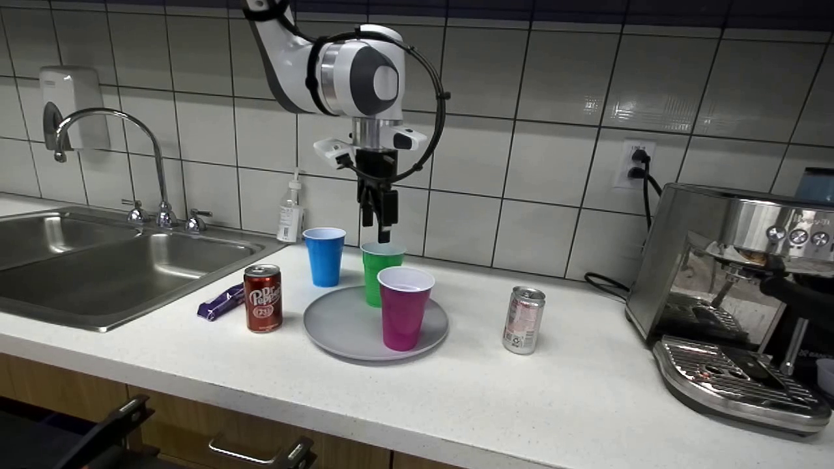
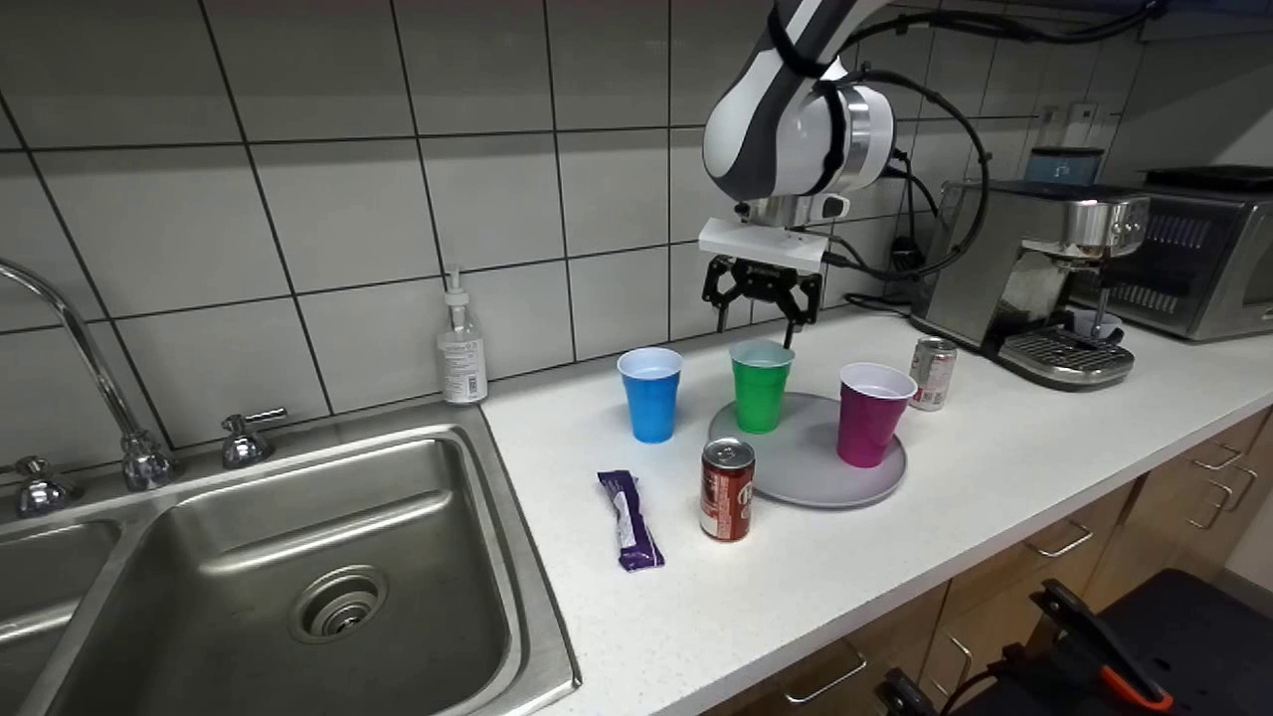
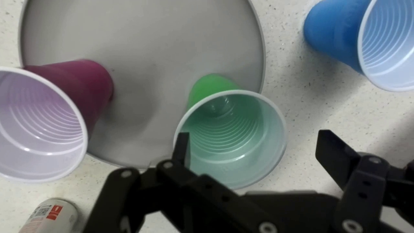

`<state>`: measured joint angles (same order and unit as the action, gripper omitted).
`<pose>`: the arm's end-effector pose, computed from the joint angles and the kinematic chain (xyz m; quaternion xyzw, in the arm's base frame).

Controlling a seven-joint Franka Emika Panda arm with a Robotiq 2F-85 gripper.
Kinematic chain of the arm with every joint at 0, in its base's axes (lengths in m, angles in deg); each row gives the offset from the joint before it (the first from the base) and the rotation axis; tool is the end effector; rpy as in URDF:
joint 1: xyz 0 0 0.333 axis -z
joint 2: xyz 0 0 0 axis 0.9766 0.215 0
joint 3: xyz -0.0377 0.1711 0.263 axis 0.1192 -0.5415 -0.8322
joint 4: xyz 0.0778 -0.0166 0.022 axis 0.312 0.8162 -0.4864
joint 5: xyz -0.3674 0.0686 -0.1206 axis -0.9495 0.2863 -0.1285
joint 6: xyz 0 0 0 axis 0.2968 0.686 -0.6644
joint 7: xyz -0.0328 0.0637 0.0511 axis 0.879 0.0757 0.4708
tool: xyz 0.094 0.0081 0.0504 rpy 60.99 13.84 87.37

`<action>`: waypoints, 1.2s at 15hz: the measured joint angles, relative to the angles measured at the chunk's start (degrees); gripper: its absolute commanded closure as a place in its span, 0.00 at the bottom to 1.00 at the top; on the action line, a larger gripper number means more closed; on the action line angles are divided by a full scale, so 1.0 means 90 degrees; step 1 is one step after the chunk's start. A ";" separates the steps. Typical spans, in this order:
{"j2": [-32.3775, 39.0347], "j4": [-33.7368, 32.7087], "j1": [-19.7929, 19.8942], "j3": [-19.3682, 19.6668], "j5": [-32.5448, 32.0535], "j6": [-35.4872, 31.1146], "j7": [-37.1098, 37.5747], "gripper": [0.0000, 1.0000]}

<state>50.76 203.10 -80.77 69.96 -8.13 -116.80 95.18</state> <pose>0.5810 -0.0553 0.2781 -0.9159 0.3971 -0.0557 0.0187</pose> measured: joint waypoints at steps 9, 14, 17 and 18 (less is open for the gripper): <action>0.0052 -0.0260 -0.0187 -0.0354 0.0147 0.0060 0.0081 0.00; 0.0279 -0.0489 -0.0327 -0.0480 0.0196 0.0402 0.0322 0.00; 0.0513 -0.0674 -0.0416 -0.0490 0.0198 0.0521 0.0548 0.00; 0.0596 -0.0735 -0.0435 -0.0490 0.0198 0.0523 0.0624 0.00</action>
<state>56.13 196.49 -84.69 65.55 -6.35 -112.09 100.79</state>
